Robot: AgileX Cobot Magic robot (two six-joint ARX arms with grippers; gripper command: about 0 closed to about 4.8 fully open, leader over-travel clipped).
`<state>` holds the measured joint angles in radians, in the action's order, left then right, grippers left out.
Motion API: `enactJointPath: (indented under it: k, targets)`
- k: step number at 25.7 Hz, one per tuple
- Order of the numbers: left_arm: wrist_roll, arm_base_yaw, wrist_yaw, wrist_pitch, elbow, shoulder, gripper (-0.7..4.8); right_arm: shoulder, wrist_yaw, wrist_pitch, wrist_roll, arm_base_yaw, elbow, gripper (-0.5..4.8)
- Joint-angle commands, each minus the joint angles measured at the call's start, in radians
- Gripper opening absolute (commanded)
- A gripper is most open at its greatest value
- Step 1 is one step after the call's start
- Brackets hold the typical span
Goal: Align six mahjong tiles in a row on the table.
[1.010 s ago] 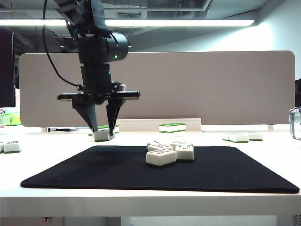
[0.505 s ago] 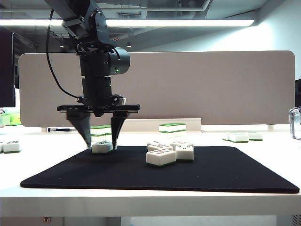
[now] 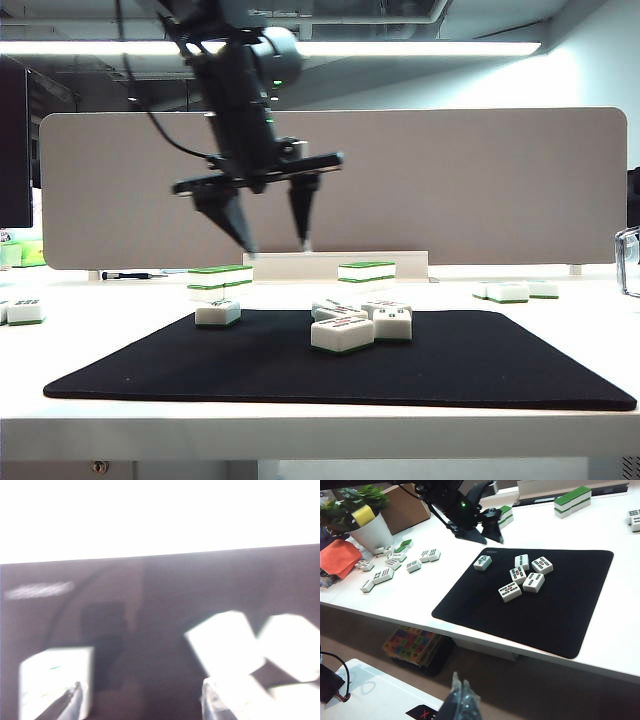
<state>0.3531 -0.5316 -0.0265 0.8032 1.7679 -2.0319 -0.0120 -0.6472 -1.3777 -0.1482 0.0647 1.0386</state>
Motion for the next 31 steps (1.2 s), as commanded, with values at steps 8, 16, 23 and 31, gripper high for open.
enactJointPath:
  k: [8,16,23,31]
  targets:
    - [0.103,-0.109,-0.113,-0.197,-0.001,-0.078,2.99,0.012,0.001,0.013,0.003,0.0,0.003,-0.01]
    - [0.183,-0.118,-0.105,-0.174,-0.002,-0.112,2.54,0.012,0.001,0.013,0.004,0.001,0.003,-0.01]
    - [0.183,-0.122,-0.104,-0.163,-0.002,-0.143,2.45,0.012,0.001,0.013,0.004,0.0,0.003,-0.01]
    - [0.164,-0.122,-0.105,-0.135,-0.002,-0.15,1.1,0.012,0.001,0.013,0.026,0.0,0.003,-0.01]
